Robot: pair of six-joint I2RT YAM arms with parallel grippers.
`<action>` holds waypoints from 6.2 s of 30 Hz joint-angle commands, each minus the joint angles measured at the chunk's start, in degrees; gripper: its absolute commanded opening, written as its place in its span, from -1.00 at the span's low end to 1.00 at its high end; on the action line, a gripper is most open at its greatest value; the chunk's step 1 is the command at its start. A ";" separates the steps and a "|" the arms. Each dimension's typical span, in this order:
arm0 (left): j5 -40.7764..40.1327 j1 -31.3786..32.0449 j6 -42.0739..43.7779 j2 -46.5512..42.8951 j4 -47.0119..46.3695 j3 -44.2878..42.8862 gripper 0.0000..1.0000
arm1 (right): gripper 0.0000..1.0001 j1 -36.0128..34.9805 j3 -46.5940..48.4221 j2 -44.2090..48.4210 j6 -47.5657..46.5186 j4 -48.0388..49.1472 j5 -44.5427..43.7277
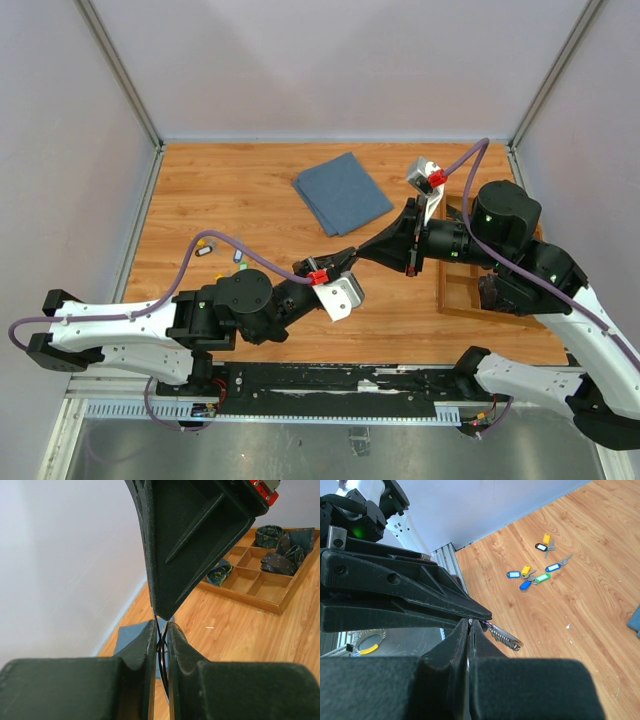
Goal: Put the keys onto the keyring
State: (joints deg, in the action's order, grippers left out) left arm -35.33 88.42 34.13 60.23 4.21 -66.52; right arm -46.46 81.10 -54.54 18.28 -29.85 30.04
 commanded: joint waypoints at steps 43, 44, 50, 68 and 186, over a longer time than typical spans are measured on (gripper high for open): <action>-2.11 0.51 1.46 -2.09 -7.11 2.32 -0.56 | -0.99 -0.37 -1.28 1.98 1.07 4.79 -1.22; -2.11 0.46 1.46 -2.06 -7.11 2.32 -0.63 | -0.99 -0.38 -1.29 2.03 1.12 4.77 -1.21; -1.98 0.46 1.47 -1.36 -6.44 1.78 -0.92 | -0.99 -0.34 -1.38 2.16 1.09 4.75 -1.15; 3.70 0.52 -0.82 0.90 1.75 -1.91 -0.99 | -0.99 -0.38 -0.92 1.70 0.54 5.06 -3.25; 26.27 -14.53 -47.82 -11.95 -18.07 11.43 0.18 | -0.99 -0.32 -20.22 19.20 -60.00 15.54 12.19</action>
State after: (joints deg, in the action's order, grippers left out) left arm -8.32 74.76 -2.98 49.82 -5.76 -56.88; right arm -46.46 61.41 -36.23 -34.02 -17.76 40.95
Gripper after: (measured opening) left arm 0.585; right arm 0.015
